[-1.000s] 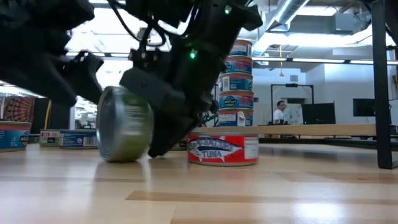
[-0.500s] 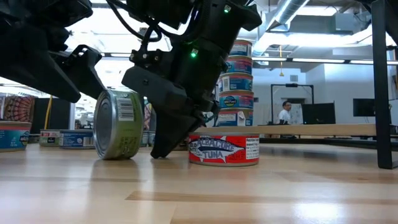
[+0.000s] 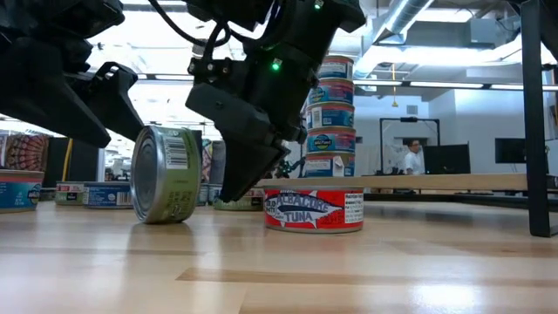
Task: Stack canned seafood by type on shelf
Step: Put the green tuna can on the shelf
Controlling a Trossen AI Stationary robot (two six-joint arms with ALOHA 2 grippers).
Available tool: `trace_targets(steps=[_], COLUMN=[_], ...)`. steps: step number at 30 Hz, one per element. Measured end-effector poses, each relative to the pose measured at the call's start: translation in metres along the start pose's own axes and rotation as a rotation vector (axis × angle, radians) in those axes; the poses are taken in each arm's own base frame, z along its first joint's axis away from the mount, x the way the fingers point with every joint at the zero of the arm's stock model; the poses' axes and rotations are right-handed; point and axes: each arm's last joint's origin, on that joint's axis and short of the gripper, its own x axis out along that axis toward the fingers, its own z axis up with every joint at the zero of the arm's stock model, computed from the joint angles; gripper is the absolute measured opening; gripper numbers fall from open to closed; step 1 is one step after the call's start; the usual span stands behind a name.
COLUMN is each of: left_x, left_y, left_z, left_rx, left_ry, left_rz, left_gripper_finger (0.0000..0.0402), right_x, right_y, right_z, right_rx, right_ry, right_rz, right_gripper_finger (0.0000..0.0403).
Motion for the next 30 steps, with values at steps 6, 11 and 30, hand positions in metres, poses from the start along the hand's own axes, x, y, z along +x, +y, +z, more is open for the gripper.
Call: trace_targets(steps=[6, 11, 30], left_x=[-0.001, -0.002, -0.015], left_y=[-0.002, -0.002, -0.013], left_z=[-0.001, -0.002, 0.004], left_rx=[-0.022, -0.035, 0.019], left_ry=[0.003, 0.013, -0.001], left_rz=[-0.007, -0.003, 0.035], left_gripper_finger=[0.0277, 0.0277, 0.0277], right_x=[-0.007, -0.027, -0.073], right_y=[-0.005, -0.009, 0.046], right_z=[0.003, 0.006, -0.011], right_rx=[-0.023, -0.086, -0.134], right_ry=[0.0, 0.011, -0.133], right_rz=[-0.002, -0.004, 0.055], right_gripper_finger=[0.0086, 0.0118, 0.0312])
